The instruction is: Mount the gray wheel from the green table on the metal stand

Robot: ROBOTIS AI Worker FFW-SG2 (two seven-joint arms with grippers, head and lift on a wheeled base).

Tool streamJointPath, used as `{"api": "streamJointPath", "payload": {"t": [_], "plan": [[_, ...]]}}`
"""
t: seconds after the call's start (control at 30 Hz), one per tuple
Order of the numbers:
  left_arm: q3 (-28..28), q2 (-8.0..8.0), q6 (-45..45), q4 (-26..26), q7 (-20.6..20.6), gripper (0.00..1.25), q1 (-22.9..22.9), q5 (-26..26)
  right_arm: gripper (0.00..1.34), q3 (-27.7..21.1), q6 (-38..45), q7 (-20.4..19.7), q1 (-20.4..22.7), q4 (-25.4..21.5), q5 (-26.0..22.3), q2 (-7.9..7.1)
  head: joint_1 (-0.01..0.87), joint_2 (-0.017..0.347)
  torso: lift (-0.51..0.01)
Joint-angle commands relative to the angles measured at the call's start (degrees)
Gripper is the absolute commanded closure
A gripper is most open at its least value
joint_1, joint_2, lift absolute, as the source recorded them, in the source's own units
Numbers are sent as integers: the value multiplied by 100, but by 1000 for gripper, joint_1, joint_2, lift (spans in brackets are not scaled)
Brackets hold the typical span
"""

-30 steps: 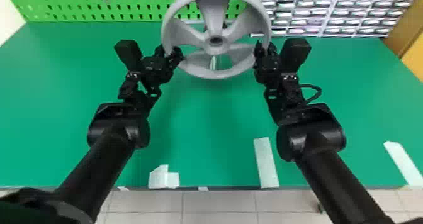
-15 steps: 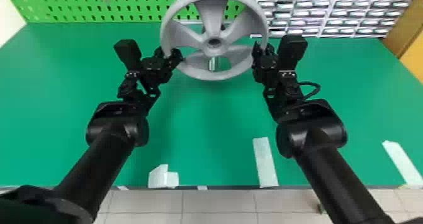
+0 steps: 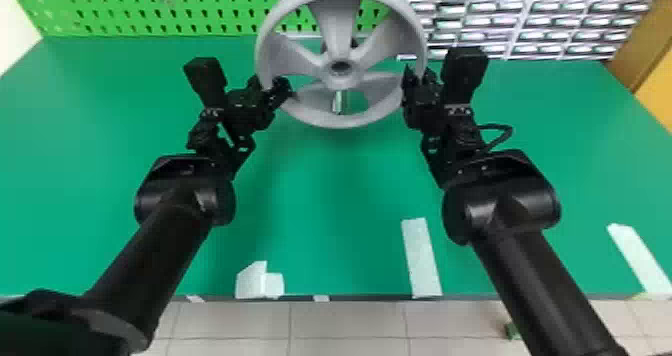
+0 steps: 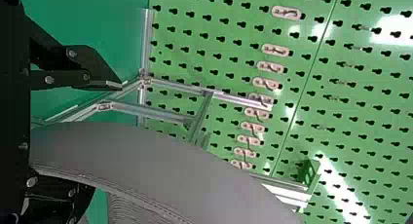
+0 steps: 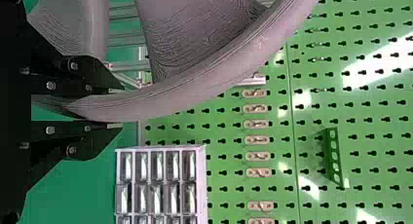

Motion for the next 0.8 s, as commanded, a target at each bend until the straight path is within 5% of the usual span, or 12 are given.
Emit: {"api": "streamJointPath", "payload": {"t": [0.0,0.77], "plan": [[90,5,169,-130,0,866,5,-24,1107,-23,207,-201,1,-142,20,8,868,52,-93],[213,5,257,-526,0,865,85,-156,1107,-32,242,-218,28,-317,81,17,868,52,-93]]}}
